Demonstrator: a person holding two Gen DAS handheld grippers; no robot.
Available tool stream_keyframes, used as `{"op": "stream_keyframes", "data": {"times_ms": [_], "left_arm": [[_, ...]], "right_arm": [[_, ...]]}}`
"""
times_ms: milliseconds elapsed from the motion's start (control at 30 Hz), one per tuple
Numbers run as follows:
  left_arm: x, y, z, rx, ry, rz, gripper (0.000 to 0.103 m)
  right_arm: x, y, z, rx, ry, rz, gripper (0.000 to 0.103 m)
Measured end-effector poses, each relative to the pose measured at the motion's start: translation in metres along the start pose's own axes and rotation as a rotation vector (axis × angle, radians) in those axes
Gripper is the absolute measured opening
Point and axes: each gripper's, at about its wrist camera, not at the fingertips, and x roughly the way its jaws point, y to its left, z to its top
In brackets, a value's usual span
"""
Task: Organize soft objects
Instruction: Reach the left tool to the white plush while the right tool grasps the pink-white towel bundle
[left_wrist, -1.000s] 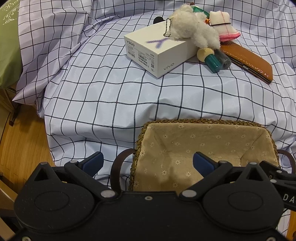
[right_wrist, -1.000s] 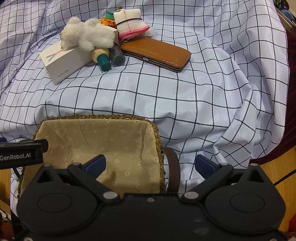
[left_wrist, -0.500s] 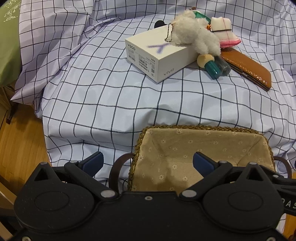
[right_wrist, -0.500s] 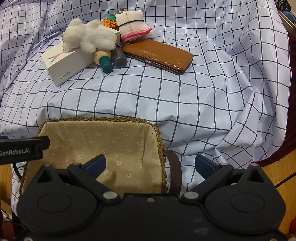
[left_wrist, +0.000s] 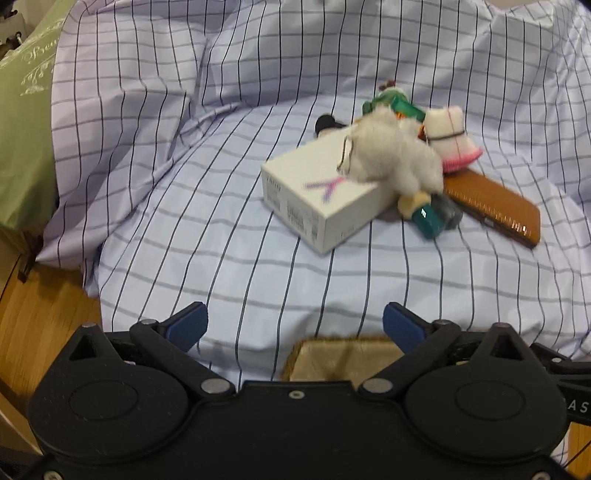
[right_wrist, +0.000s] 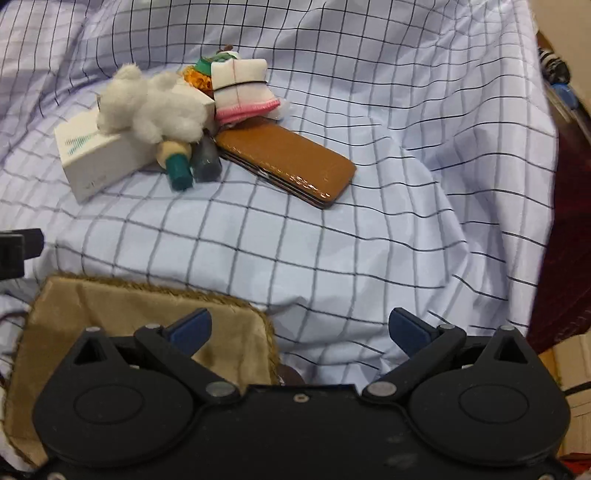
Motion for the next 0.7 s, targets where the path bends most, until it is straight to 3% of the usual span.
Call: {"op": "stream_keyframes", "data": {"times_ms": [100, 367, 700], "left_arm": [[0.003, 0.000, 0.008, 0.000, -0.022, -0.018, 0.094], [0.010, 0.002, 0.022, -0.034, -0.083, -0.045, 0.094], [0.024, -0.007, 0.044, 0.005, -0.085, -0.086, 0.095]], "right_arm": [[0.003, -0.011, 0.015, 0.045, 0.009, 0.097, 0.097], [0.014, -0.030, 0.074, 0.136, -0.082, 0.240, 0.092], [0.055, -0.030, 0.160, 0.171, -0.191, 0.303, 0.093]]}}
